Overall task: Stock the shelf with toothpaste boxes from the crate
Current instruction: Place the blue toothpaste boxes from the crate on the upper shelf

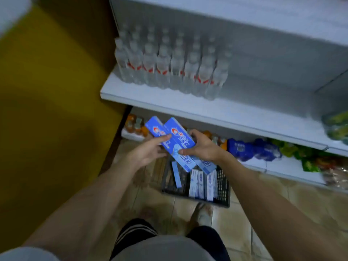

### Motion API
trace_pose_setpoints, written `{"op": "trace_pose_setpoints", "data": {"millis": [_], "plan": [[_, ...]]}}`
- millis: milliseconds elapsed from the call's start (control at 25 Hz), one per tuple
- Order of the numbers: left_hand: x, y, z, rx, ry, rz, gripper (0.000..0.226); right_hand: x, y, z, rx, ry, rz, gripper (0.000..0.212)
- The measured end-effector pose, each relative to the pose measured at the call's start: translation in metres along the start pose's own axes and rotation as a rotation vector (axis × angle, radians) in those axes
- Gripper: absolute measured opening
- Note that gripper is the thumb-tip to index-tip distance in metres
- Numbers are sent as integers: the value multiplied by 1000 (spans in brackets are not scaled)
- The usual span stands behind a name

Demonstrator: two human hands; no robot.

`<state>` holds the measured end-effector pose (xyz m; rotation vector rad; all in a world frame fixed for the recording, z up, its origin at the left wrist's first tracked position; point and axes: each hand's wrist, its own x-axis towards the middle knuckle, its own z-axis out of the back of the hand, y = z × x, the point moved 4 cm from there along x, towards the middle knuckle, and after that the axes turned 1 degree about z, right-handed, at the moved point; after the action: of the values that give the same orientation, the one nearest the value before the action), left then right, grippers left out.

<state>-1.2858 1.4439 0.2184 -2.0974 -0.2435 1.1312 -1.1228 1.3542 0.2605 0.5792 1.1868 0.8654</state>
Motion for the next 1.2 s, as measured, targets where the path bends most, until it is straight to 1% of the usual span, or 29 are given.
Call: {"op": "trace_pose_setpoints", "data": {"millis": [80,120,160,200,280,360,480,560,640,720,840,960,1080,1200], "plan": [[-22,-68,16,5,-27,-129,31,-16,46,20,-134,32,43,52],[-33,-102,23,53,-35,-183,32,-22,67,31,-189,37,63,52],[-46,-135,26,162,-10,-214,34,-30,91,40,-251,36,81,52],[-57,-161,25,314,33,-219,37,-38,113,47,-312,38,97,54],[-77,-201,14,681,138,-173,48,-50,152,59,-413,26,125,59],[-95,-230,-4,1032,209,-151,52,-62,186,65,-470,-2,166,57],[-119,-257,-28,1446,181,-178,53,-77,225,73,-517,-29,199,55],[-129,-263,-36,1574,145,-191,46,-85,240,78,-560,-47,201,57],[-133,-265,-41,1614,153,-226,45,-92,245,83,-593,-49,200,60],[-143,-273,-45,1590,151,-273,44,-101,253,89,-587,-72,214,59],[-167,-302,-55,1554,123,-324,35,-121,280,111,-566,-144,291,55],[-201,-346,-69,1526,35,-407,31,-152,323,145,-572,-268,405,52],[-236,-390,-80,1476,-55,-485,36,-183,366,180,-573,-393,529,48],[-272,-430,-90,1392,-138,-520,39,-210,403,215,-577,-474,627,44]]}}
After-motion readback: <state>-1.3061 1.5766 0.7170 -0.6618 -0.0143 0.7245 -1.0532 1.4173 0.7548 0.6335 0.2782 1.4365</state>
